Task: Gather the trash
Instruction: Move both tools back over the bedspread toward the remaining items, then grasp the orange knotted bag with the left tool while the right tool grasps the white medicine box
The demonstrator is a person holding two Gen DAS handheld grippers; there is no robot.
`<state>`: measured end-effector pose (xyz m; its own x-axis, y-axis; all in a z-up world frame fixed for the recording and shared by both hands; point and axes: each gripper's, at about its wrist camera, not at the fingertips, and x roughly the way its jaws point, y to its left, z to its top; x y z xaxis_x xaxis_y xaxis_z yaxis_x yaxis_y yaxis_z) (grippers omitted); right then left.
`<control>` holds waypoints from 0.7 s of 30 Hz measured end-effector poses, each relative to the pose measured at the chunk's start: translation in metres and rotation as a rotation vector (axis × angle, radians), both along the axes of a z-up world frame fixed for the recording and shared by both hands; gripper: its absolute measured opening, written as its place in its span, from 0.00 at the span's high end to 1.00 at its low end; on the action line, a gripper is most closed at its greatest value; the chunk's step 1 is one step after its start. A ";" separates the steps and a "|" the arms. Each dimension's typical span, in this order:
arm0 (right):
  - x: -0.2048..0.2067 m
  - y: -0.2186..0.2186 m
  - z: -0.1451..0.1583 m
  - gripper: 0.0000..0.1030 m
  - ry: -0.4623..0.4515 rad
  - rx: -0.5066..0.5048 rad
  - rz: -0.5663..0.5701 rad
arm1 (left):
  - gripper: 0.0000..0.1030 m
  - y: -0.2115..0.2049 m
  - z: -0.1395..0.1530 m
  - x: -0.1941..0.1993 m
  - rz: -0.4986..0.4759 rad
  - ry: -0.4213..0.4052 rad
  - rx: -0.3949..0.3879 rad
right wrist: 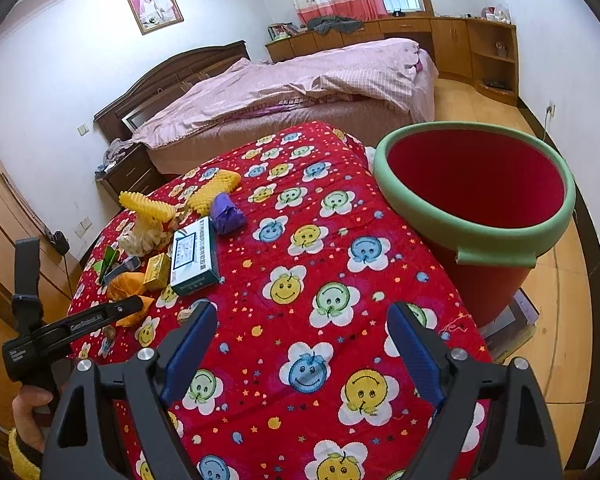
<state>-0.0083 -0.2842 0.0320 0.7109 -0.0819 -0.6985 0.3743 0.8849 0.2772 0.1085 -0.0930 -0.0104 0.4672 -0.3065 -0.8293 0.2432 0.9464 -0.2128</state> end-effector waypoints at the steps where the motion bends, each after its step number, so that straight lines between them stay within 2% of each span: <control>1: 0.000 0.000 -0.001 0.14 0.001 0.001 0.000 | 0.55 -0.001 0.000 0.000 0.001 -0.006 0.002; 7: 0.002 0.000 -0.003 0.14 0.009 0.007 0.005 | 0.56 -0.010 0.000 -0.004 -0.019 -0.042 0.045; 9: 0.003 0.000 -0.004 0.14 0.011 0.011 0.008 | 0.60 -0.012 -0.001 -0.007 -0.032 -0.054 0.054; 11: 0.006 0.001 -0.005 0.14 0.014 0.013 0.012 | 0.73 -0.014 0.000 -0.011 -0.047 -0.073 0.068; 12: 0.008 0.002 -0.005 0.14 0.016 0.013 0.015 | 0.75 -0.015 0.000 -0.013 -0.058 -0.075 0.066; 17: 0.018 0.008 -0.004 0.14 0.018 0.000 0.041 | 0.82 -0.014 0.004 -0.017 -0.071 -0.096 0.065; 21: 0.030 0.016 -0.002 0.14 0.021 -0.022 0.074 | 0.83 -0.005 0.015 -0.020 -0.057 -0.118 0.034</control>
<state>0.0218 -0.2680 0.0304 0.7007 -0.0450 -0.7121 0.3128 0.9164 0.2498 0.0881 -0.0981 0.0049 0.5446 -0.3078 -0.7802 0.3183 0.9365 -0.1473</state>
